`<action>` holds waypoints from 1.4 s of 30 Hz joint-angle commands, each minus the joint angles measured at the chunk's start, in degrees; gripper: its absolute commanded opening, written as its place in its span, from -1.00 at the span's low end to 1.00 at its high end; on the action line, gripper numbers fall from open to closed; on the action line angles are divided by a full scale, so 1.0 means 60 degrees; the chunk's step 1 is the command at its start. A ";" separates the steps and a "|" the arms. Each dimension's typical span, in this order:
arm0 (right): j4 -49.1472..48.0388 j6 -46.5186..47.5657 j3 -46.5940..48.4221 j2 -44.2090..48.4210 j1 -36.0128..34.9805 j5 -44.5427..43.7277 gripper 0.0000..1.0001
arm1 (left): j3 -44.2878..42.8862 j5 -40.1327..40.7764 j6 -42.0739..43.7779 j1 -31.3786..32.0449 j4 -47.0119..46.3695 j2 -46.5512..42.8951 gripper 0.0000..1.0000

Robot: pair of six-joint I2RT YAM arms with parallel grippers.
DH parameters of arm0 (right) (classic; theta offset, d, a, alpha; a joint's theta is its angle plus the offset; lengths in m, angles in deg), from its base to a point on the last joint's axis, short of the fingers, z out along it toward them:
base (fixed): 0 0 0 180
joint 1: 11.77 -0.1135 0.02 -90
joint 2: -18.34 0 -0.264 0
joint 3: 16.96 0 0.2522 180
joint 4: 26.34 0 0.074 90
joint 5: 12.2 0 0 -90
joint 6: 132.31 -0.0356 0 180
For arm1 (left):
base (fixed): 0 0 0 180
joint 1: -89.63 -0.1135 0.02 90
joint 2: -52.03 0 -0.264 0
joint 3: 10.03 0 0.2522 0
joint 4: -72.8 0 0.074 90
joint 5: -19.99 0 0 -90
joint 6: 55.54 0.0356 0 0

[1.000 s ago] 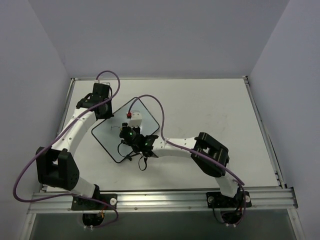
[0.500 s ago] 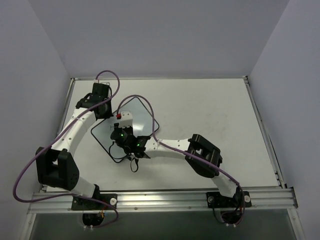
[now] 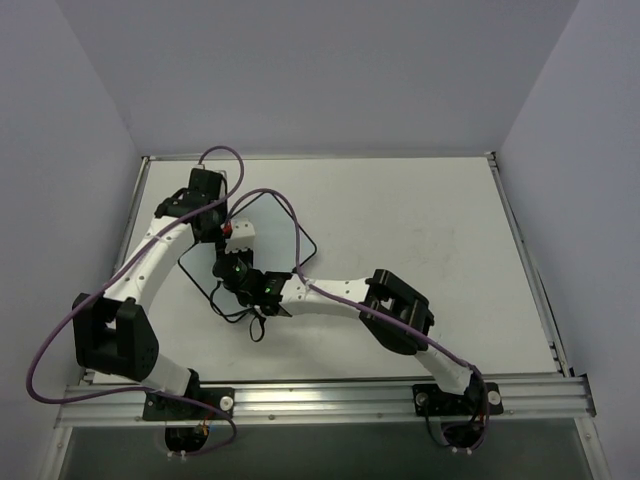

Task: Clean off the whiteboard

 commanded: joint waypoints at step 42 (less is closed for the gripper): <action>-0.0534 -0.0381 -0.3001 0.0918 0.0391 0.0617 -1.00 | 0.1890 -0.2205 -0.2287 -0.3845 0.0197 -0.3571 -0.19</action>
